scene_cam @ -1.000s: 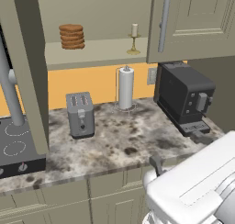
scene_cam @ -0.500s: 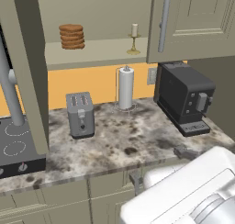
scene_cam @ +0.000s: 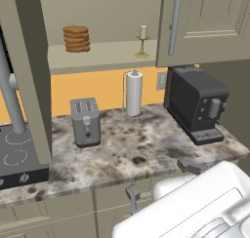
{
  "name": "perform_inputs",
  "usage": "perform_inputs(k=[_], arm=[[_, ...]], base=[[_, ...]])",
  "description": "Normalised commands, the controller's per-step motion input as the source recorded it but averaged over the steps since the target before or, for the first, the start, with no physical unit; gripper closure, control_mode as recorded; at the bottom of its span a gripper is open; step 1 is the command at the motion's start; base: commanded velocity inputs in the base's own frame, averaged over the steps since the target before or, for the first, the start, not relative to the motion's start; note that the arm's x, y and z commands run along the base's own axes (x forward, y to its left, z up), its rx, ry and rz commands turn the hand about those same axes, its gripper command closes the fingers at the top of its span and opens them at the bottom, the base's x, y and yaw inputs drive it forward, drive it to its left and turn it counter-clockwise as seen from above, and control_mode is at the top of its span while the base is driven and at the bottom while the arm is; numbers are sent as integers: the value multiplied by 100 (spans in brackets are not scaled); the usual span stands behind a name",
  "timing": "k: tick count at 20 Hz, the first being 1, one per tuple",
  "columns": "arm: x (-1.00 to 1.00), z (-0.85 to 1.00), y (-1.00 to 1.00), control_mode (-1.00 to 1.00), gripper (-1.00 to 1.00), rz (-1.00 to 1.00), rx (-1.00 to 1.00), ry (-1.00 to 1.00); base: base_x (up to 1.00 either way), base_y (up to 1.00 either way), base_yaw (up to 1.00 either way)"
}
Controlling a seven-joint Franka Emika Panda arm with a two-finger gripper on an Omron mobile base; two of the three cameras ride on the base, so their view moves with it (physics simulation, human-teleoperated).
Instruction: Pick the candle and candle from the dining table and place them in the open cabinet. Close the cabinet after placing the objects.
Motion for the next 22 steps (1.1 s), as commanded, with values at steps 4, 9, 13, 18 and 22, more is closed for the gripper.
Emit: perform_inputs(k=[4,9,13,18,22], arm=[[11,-9,6,-100,-100,0,5,-7],[30,-23,20,-100,-100,0,7,-6],[30,-29,26,-100,-100,0,7,-6],[24,-34,20,-100,-100,0,7,-5],[25,-25,22,-100,-100,0,4,-7]], base=[[0,0,0],[0,0,0],[0,0,0],[0,0,0],[0,0,0]])
